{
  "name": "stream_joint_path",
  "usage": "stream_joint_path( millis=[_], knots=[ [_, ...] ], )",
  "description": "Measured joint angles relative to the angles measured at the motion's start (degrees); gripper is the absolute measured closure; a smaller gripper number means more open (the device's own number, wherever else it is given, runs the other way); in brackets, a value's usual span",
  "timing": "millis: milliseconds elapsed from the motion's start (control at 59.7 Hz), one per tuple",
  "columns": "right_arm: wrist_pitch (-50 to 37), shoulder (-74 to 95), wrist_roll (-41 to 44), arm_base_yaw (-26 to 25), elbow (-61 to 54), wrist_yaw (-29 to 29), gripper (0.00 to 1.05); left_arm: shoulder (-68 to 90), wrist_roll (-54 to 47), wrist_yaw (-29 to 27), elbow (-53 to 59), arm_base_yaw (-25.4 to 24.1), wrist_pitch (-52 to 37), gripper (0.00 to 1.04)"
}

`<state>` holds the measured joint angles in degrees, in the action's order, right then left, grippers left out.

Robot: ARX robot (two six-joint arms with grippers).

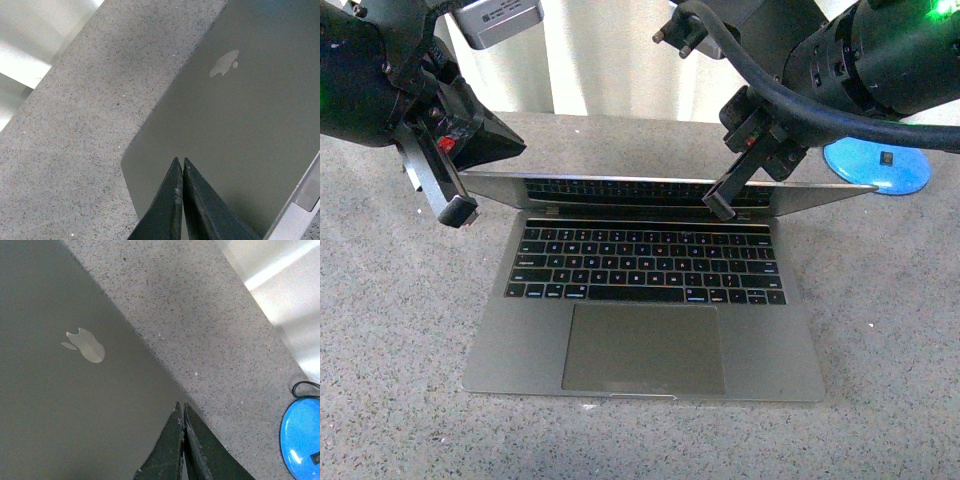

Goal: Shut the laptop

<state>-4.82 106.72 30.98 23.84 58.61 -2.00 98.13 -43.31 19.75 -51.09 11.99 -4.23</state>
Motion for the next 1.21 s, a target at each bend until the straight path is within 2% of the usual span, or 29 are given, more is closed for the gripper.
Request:
stream_joint_path(
  millis=[1206],
  knots=[
    [-1.7,0.0,0.0,0.1,-5.1,-0.4,1.04,3.4,-1.5,0.3,4.5,0.0,-3.6,1.01]
  ],
)
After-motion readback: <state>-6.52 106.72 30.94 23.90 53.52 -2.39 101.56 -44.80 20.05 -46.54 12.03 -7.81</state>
